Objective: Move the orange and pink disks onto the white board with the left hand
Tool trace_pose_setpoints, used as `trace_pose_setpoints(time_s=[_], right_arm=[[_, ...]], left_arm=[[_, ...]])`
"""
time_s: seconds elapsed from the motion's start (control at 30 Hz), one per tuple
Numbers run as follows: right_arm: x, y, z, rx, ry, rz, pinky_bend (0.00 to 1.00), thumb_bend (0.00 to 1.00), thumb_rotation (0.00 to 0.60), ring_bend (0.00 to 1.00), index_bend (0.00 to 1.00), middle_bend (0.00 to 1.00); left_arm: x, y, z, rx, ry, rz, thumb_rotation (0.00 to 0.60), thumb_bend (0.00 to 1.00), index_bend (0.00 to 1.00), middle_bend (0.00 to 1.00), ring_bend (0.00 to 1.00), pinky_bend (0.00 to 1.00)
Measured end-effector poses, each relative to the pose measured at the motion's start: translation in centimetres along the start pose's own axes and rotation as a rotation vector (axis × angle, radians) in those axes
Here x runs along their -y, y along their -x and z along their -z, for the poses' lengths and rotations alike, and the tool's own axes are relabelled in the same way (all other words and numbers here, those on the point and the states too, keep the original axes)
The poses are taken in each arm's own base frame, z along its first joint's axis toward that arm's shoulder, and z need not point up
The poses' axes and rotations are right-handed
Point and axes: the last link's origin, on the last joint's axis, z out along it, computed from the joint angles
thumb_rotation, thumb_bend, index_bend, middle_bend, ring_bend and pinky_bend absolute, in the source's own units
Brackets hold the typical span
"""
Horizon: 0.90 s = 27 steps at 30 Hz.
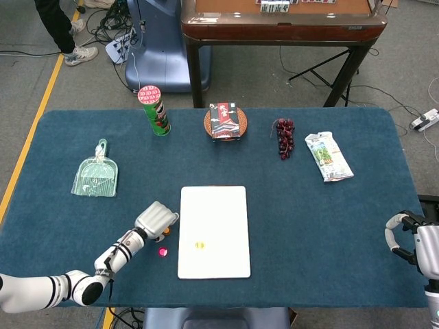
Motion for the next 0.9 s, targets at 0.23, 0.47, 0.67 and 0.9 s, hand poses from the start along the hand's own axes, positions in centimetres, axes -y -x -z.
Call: trace_pose_setpoints(time_s=[0.23, 0.47, 0.67, 0.9], right_arm=[[0.04, 0.04, -0.01, 0.001, -0.001, 0.001, 0.56, 0.39, 0.6, 0.54, 0.57, 0.49], [0.01, 0.04, -0.01, 0.001, 0.0, 0.001, 0.56, 0.39, 0.6, 0.54, 0.57, 0.49], [-0.01, 0.03, -0.05, 0.0, 0.001, 0.001, 0.56, 0.39, 0.6, 0.54, 0.57, 0.49], [-0.02, 0.04, -0.05, 0.001, 0.002, 0.001, 0.56, 0.39, 0.6, 0.54, 0.57, 0.49]], left_arm=[[0.08, 0.16, -0.01, 0.003, -0.004, -0.003, 0.6, 0.23, 0.56, 1.0, 1.0, 1.0], [0.1, 0.26, -0.14, 0.004, -0.008, -0.005, 0.6, 0.23, 0.56, 1.0, 1.0, 1.0], [0.08, 0.34, -0.22, 0.006, -0.009, -0.001, 0.6, 0.24, 0.57, 1.0, 1.0, 1.0], [0.0, 0.33, -0.21, 0.004, -0.006, 0.004, 0.6, 0.31, 0.57, 1.0, 1.0, 1.0]])
